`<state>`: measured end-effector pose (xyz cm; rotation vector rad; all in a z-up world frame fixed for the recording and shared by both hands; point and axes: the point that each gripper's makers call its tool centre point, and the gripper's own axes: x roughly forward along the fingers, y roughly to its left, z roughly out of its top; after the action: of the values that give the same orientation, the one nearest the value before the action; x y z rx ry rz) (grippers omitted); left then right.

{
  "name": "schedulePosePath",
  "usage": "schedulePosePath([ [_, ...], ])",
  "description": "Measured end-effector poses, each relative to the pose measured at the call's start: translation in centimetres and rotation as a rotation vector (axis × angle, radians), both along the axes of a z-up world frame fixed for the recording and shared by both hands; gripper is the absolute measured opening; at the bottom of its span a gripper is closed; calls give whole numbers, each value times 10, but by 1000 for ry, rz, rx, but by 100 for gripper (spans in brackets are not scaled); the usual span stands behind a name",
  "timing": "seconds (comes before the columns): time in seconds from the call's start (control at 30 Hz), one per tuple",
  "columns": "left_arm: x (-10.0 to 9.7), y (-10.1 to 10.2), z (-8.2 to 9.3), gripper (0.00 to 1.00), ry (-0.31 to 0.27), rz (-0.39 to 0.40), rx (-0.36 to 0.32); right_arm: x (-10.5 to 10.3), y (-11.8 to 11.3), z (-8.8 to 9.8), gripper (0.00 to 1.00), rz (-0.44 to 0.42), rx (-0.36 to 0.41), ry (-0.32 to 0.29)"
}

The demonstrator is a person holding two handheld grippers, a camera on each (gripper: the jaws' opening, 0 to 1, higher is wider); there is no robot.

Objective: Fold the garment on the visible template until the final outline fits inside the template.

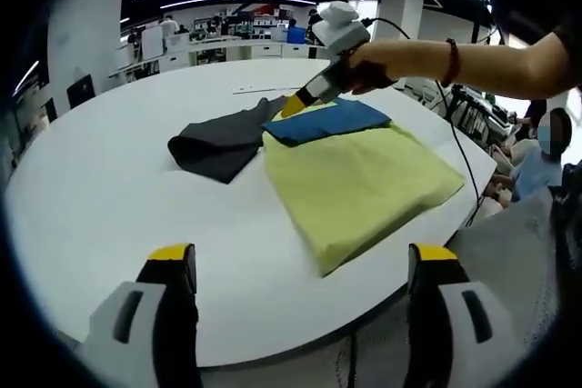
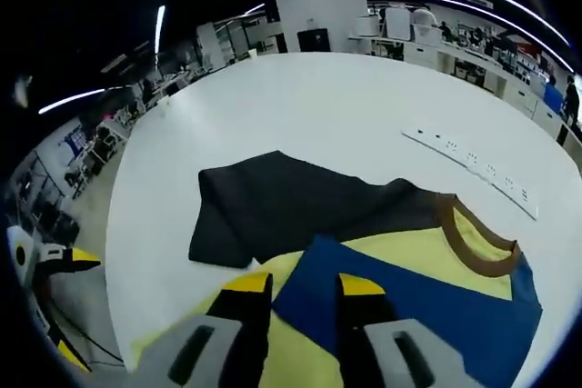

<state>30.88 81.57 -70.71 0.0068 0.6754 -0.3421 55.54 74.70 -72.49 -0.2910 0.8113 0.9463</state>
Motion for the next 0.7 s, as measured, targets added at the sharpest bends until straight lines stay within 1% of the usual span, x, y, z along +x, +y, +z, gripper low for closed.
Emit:
schedulePosePath([
  [0.07, 0, 0, 0, 95, 1, -3, 4, 2, -6, 1, 40, -3, -6, -15],
  [0.17, 1, 0, 2, 97, -6, -2, 8, 9, -21, 4, 47, -11, -11, -58],
  [0.4, 2, -1, 2, 99, -5, -13, 17, 18, -52, 11, 64, -40, -22, -95],
  [0.57, 4, -2, 3, 99, -10, -20, 19, 19, -69, 16, 65, -56, -11, -97],
  [0.63, 4, -2, 4, 99, -13, -21, 21, 20, -80, 19, 65, -69, -4, -112],
  [0.7, 5, -2, 5, 99, -15, -22, 26, 21, -94, 18, 64, -81, -19, -119],
])
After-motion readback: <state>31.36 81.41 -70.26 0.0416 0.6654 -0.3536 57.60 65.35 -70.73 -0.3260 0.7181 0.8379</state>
